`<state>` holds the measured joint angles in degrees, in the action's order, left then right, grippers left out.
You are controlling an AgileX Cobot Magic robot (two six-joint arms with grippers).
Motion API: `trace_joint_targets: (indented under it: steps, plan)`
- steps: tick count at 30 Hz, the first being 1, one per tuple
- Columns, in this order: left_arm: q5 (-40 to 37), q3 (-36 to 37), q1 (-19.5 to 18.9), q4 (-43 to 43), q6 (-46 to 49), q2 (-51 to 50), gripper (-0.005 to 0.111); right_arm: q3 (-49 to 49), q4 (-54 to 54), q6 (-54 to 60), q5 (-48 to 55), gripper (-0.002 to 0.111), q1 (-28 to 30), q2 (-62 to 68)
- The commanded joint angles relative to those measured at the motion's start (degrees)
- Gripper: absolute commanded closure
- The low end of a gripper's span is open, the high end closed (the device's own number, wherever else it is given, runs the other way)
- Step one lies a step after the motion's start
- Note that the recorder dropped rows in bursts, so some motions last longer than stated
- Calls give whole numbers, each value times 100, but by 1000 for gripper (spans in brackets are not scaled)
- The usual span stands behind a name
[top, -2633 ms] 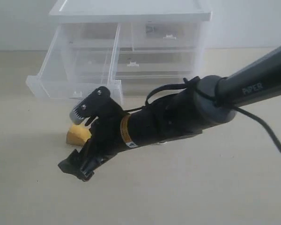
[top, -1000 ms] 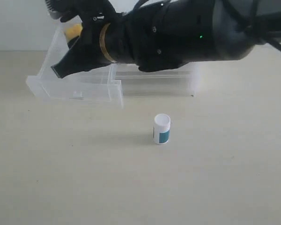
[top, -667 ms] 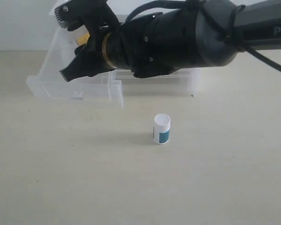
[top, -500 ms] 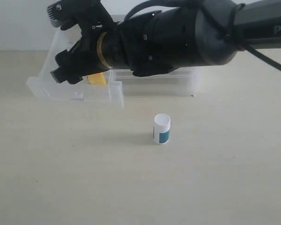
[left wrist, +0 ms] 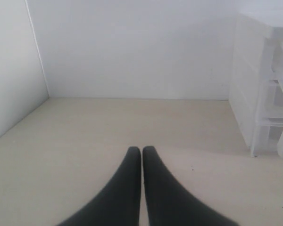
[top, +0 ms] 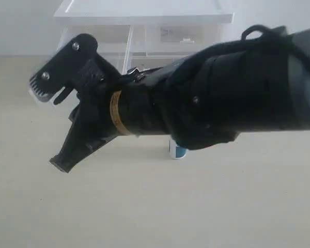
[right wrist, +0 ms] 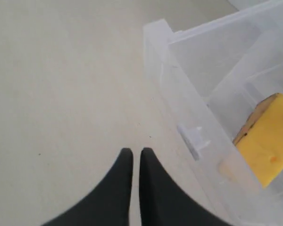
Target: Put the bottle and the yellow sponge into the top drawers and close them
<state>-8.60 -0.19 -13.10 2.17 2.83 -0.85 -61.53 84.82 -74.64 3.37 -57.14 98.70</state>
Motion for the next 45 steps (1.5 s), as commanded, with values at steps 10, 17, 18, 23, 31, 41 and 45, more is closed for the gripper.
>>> trace_joint_targets:
  steps: [10, 17, 18, 23, 31, 41, 45]
  plan:
    - [78, 19, 42, -14, -20, -22, 103, -408, 644, 58, 2010, 103, -110, 258]
    - [78, 19, 42, -14, -20, -22, 103, -1068, 876, 27, 1719, 103, 348, 473]
    - [78, 19, 42, -14, -20, -22, 103, -1227, 931, 27, 1540, 103, 470, 620]
    - [78, 19, 42, -14, -20, -22, 103, -1974, 1033, 27, 1646, 103, 723, 1183]
    - [78, 19, 42, -14, -20, -22, 103, -2945, 1126, -74, 1760, 103, 1143, 1807]
    - [78, 19, 42, -14, -20, -22, 103, -1432, -956, 1174, 1700, 109, 1261, 354]
    - [78, 19, 42, -14, -20, -22, 103, -121, 1195, -1955, 771, 109, 2126, -922]
